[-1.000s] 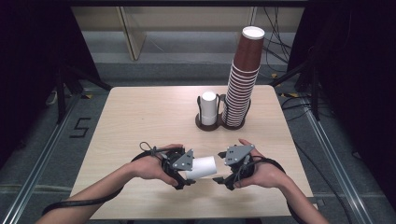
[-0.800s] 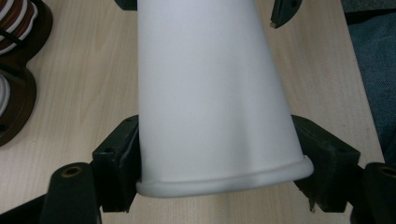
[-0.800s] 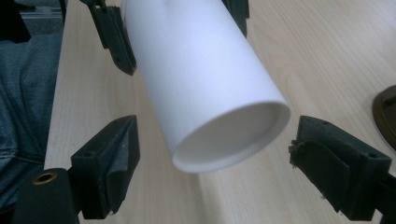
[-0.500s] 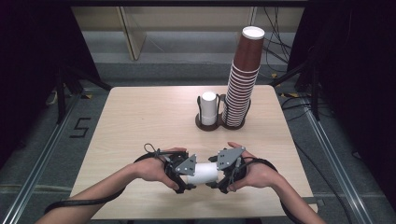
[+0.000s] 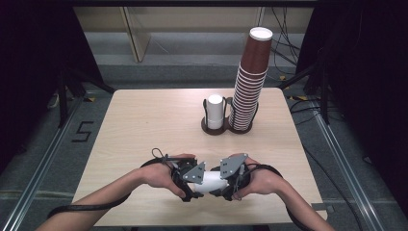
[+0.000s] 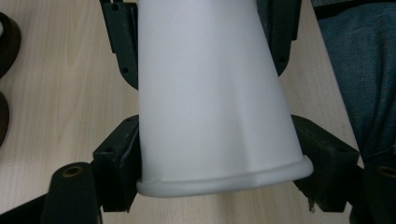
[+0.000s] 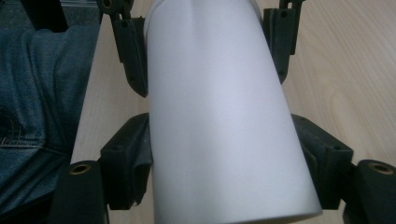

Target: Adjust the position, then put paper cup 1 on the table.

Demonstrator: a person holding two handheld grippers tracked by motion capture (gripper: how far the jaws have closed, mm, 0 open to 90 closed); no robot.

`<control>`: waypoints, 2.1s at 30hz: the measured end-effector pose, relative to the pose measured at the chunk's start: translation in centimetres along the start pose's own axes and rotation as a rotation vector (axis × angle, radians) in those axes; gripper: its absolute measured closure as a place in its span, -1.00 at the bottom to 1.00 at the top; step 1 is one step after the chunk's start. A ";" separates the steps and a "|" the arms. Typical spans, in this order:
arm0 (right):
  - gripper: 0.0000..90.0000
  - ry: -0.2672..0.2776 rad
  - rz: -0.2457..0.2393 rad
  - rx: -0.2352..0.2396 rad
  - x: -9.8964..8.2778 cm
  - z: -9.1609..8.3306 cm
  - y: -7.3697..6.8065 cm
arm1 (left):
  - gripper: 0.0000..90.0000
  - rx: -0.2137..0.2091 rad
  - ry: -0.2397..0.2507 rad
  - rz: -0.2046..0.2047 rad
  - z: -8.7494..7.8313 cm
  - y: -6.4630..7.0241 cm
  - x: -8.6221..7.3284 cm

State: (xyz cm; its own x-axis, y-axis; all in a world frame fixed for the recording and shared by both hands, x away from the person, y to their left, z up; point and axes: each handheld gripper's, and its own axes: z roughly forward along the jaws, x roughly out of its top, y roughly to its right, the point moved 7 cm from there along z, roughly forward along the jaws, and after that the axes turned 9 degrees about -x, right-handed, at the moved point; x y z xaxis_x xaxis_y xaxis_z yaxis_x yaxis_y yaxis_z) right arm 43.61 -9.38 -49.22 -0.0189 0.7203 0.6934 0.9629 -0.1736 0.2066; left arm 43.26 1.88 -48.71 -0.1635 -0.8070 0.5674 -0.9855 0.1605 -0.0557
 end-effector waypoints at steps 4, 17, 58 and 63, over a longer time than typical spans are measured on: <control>-0.30 -0.002 -0.006 0.002 0.0 -0.1 0.0 | -0.44 -0.002 -0.005 0.005 -0.1 0.1 0.2; -0.27 0.023 -0.043 0.005 -0.7 -0.7 -0.3 | -0.89 0.013 -0.023 -0.042 0.4 -0.3 0.0; -0.28 0.442 0.248 -0.361 -3.6 -2.2 2.7 | -0.88 0.121 0.514 -0.310 -3.8 -2.0 -0.7; -0.28 0.440 0.235 -0.341 -3.4 -2.2 2.4 | -0.89 0.067 0.542 -0.346 -3.5 -2.5 -0.1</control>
State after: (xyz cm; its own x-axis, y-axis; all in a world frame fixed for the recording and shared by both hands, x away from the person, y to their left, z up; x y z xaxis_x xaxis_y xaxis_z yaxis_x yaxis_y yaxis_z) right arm 45.37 -13.72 -49.63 0.0043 0.3034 0.9529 0.8157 -0.5523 0.1722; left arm 45.87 3.52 -45.74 0.1939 -0.4011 0.8953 -0.9806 -0.1076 0.1642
